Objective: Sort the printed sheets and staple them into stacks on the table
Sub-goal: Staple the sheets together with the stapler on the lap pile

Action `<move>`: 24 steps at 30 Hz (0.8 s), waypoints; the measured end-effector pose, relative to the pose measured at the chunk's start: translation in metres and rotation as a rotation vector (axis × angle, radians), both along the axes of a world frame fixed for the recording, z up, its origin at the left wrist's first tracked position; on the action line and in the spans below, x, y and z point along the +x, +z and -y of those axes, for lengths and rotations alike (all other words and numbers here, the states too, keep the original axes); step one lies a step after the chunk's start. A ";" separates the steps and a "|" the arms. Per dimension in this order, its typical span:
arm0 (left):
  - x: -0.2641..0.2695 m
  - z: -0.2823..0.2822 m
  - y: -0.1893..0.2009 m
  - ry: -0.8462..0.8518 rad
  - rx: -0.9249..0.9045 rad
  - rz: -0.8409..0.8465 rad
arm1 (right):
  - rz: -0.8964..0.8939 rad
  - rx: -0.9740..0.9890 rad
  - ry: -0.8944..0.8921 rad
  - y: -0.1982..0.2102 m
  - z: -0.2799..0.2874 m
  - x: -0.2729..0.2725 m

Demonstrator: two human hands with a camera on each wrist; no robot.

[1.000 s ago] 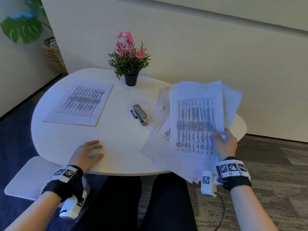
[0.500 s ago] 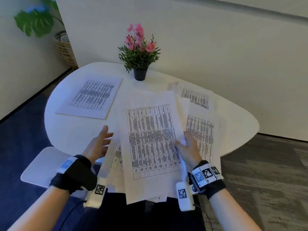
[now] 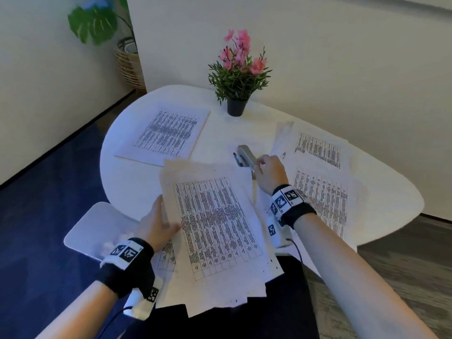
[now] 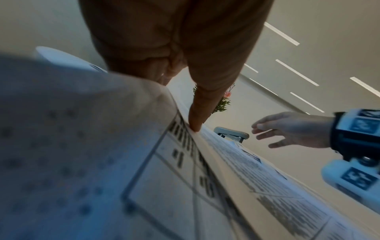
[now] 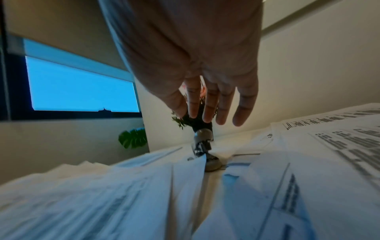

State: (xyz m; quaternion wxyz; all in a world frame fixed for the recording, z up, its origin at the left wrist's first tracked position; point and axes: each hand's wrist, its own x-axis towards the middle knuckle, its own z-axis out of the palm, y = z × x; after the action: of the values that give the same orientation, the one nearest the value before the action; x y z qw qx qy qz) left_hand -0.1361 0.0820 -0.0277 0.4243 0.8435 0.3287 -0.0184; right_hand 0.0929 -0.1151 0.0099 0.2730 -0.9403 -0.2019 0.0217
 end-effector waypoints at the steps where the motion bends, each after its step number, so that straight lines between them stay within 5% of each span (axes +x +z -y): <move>1: -0.001 -0.002 -0.003 -0.011 0.021 -0.018 | -0.010 -0.032 -0.014 -0.002 -0.008 0.007; 7: -0.007 -0.002 0.001 0.003 0.057 -0.114 | -0.139 -0.165 -0.114 -0.010 -0.049 0.034; 13: -0.007 -0.006 -0.010 0.061 -0.084 -0.023 | -0.251 -0.230 -0.191 -0.020 -0.058 0.059; 18: -0.013 -0.005 0.003 0.005 -0.024 -0.022 | -0.417 0.405 -0.236 -0.003 -0.036 0.054; 21: -0.014 -0.013 0.008 -0.051 0.190 0.018 | -0.511 0.852 -0.245 0.021 -0.031 0.028; 24: 0.006 -0.016 0.015 -0.272 0.345 0.063 | -0.491 0.788 -0.169 0.039 -0.030 0.006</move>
State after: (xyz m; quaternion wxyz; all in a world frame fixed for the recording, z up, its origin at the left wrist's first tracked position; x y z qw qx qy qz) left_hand -0.1303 0.0977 -0.0128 0.2775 0.9404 0.1967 0.0074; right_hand 0.0992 -0.0852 0.0489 0.6494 -0.7455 -0.0469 0.1427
